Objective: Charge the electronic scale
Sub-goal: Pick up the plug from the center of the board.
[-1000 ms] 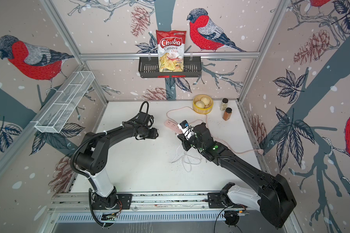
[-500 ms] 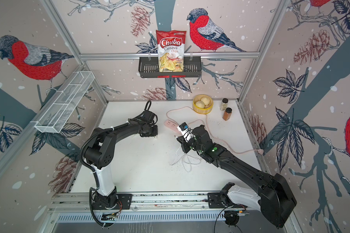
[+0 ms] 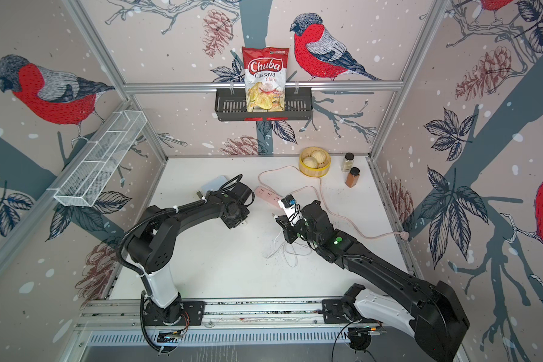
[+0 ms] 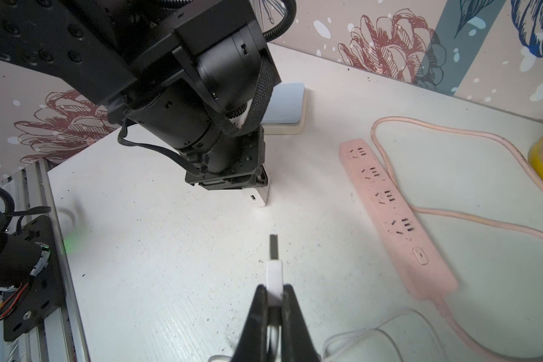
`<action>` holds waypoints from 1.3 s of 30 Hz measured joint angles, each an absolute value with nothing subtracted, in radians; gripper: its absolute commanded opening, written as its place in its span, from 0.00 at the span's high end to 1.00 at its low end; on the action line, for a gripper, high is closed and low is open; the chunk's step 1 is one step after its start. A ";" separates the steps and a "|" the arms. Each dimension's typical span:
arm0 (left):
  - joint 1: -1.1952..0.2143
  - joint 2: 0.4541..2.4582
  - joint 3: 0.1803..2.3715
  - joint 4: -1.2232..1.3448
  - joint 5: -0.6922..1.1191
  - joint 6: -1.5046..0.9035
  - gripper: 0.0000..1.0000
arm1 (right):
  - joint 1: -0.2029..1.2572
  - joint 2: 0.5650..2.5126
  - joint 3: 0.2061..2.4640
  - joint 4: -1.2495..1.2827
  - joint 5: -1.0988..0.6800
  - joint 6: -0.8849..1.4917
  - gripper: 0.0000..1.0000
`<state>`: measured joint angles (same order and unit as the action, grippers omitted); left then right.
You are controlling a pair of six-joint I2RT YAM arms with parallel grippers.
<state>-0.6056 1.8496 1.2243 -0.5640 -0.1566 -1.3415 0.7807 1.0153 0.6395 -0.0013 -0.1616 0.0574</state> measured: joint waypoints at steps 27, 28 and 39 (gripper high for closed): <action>-0.601 1.548 1.237 -0.486 -0.395 -0.599 0.54 | 0.842 1.028 0.607 0.005 -0.072 0.079 1.00; -0.597 1.537 1.219 -0.461 -0.388 -0.503 0.53 | 0.845 1.036 0.607 0.007 -0.067 0.078 1.00; -0.392 1.394 0.883 -0.216 0.350 0.470 0.48 | 0.839 1.131 0.636 0.020 -0.035 0.028 1.00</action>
